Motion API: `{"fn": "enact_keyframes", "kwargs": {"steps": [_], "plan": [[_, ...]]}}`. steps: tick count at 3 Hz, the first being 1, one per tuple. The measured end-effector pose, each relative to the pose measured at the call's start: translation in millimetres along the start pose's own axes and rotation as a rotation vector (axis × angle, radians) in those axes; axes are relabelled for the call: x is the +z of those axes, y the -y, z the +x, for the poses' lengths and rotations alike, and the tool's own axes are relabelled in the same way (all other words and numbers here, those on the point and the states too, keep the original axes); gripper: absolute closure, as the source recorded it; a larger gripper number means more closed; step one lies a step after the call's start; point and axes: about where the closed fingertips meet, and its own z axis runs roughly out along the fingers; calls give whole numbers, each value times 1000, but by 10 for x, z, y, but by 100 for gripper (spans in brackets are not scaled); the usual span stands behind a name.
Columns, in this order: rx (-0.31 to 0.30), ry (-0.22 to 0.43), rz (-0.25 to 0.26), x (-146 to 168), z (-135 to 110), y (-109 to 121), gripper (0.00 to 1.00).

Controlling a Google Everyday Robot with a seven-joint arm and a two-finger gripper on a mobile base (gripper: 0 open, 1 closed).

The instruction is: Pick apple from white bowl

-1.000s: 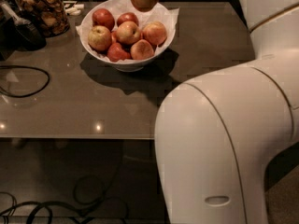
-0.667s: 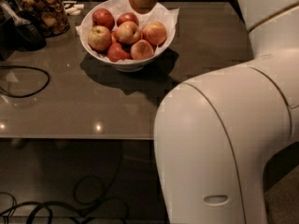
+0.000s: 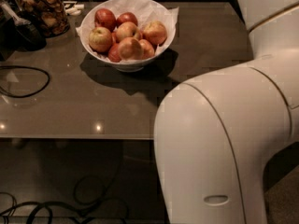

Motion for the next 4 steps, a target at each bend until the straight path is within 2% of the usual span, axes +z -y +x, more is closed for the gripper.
{"fn": "enact_keyframes", "kwargs": {"steps": [1,2,4], "plan": [[0,0,0,0,0,0,12],[0,0,0,0,0,0,0],[-6,2,-11,54,1,-13,0]]}}
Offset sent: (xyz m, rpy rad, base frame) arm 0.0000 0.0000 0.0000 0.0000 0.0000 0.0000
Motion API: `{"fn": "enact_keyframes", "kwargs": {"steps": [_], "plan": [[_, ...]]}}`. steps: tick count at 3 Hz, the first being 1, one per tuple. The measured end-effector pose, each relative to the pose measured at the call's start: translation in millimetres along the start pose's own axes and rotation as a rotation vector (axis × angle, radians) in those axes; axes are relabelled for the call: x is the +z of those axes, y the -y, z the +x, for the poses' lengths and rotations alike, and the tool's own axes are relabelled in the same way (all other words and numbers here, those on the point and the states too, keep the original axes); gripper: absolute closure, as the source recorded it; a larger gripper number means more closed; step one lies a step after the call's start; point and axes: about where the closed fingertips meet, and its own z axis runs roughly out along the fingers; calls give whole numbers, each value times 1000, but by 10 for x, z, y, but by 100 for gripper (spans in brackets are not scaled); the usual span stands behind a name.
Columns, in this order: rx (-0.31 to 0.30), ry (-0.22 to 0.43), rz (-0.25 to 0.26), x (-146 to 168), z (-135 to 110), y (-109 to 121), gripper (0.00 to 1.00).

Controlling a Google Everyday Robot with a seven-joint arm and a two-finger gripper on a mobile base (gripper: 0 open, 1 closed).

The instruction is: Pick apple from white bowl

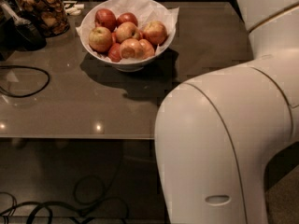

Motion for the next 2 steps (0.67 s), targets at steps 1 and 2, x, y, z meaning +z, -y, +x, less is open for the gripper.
{"fn": "enact_keyframes", "kwargs": {"steps": [1,2], "plan": [[-37,4,-85,102,76,-127,0],[-93,18,-164,165,88,-268,0]]}}
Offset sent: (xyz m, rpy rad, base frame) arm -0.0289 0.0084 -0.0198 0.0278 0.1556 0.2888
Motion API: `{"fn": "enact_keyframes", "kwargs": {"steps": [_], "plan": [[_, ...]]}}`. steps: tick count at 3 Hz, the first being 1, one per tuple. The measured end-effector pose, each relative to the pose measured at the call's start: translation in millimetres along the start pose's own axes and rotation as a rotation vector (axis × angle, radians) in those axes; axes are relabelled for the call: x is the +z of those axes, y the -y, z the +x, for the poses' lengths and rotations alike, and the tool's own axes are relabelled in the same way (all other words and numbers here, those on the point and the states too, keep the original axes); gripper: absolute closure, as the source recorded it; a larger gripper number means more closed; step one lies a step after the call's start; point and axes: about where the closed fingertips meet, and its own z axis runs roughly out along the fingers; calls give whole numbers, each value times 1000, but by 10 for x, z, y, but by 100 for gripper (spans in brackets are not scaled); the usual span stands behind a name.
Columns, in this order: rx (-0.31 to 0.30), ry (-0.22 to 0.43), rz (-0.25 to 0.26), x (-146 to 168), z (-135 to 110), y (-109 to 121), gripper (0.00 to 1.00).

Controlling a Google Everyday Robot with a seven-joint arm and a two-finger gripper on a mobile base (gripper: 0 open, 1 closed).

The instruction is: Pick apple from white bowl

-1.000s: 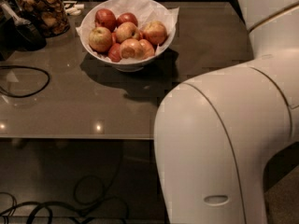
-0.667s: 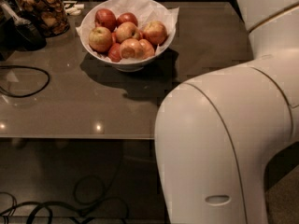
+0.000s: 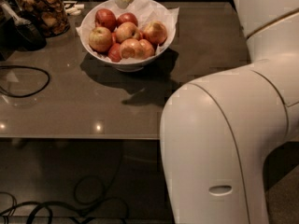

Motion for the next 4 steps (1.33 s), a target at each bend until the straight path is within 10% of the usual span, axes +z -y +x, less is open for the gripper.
{"fn": "enact_keyframes", "kwargs": {"steps": [4], "plan": [[-47,-21,-95,236,115,-61,21]]}}
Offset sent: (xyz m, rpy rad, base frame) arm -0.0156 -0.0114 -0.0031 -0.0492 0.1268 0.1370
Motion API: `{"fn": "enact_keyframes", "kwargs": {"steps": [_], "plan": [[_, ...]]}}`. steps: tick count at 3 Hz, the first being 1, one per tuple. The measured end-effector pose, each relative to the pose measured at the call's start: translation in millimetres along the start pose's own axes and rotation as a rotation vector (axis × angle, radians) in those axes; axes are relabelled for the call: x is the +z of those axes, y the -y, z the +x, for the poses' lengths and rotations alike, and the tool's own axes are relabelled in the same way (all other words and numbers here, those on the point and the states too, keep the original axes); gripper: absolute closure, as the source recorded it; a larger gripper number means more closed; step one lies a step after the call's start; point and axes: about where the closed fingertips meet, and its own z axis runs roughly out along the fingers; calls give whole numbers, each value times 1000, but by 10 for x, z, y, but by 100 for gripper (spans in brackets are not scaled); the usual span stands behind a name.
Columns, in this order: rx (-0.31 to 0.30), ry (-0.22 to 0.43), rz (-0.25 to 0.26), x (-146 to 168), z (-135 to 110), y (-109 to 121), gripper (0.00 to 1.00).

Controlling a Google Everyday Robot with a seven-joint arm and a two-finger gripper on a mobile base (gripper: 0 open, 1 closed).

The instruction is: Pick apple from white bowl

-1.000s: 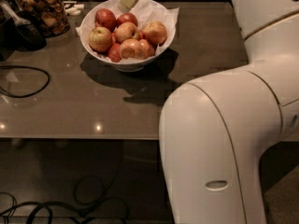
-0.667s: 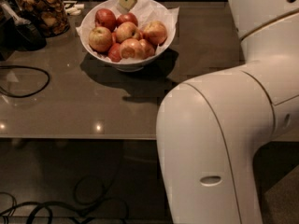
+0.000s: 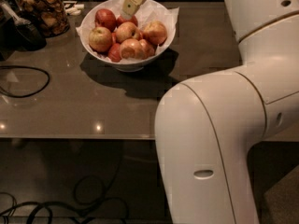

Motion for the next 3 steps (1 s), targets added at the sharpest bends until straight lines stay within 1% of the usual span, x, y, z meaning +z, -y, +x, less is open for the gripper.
{"fn": "enact_keyframes", "kwargs": {"steps": [1,2,3], "plan": [[0,0,-1,4,2,1,4],[0,0,-1,5,2,1,0],[0,0,-1,5,2,1,0]]}}
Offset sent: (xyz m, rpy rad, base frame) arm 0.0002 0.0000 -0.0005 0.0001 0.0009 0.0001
